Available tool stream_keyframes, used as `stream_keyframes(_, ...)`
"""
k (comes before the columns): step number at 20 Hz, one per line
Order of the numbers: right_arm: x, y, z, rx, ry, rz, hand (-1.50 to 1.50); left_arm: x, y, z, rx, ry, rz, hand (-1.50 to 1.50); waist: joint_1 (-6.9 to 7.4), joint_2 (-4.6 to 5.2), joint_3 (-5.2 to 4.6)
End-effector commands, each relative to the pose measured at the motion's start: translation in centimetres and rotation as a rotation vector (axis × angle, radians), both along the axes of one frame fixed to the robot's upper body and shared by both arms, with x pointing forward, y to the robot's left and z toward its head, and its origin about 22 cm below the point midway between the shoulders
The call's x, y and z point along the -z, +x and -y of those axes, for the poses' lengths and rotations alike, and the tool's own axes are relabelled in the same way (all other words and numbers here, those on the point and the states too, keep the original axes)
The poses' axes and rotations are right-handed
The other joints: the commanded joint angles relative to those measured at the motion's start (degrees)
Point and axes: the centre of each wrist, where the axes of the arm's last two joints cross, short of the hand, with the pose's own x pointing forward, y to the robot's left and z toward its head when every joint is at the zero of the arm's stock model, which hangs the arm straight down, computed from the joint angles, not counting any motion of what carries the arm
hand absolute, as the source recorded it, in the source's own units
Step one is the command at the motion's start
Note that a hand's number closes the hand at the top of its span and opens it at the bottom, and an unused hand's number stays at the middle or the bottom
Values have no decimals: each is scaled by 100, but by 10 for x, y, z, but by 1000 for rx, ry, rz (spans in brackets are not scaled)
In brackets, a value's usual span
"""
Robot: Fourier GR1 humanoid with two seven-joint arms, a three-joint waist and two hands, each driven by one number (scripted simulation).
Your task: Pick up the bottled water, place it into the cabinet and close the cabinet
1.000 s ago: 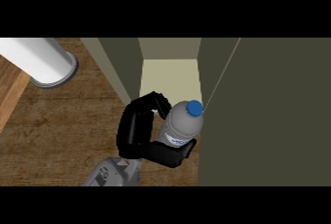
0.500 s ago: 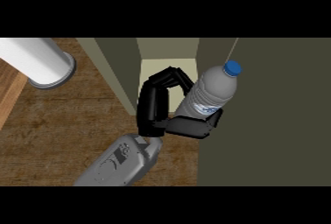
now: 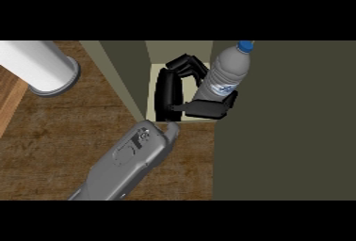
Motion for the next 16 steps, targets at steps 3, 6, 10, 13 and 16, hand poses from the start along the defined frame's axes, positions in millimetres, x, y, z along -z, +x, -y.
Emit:
stream_keyframes(3, -23, -4, 2, -33, 50, 57, -150, 19, 28, -10, -33, 78, -27, 150, 2, 8, 1)
stream_keyframes(6, -20, 3, -7, -25, 74, 53, -150, 32, 32, -8, -51, 116, -48, 150, -14, 26, -1)
stream_keyframes(10, -19, -5, -4, -48, 81, 43, -150, 21, 60, -19, -121, 73, -73, 150, -134, 40, -2)
stream_keyframes(13, -19, -1, 2, -51, 77, 52, -150, 27, 62, -21, -145, 51, -70, 150, -151, 55, -2)
stream_keyframes(16, -17, -1, -10, -39, 89, 48, -150, 29, 68, -25, -136, 59, -60, 150, -71, 28, -2)
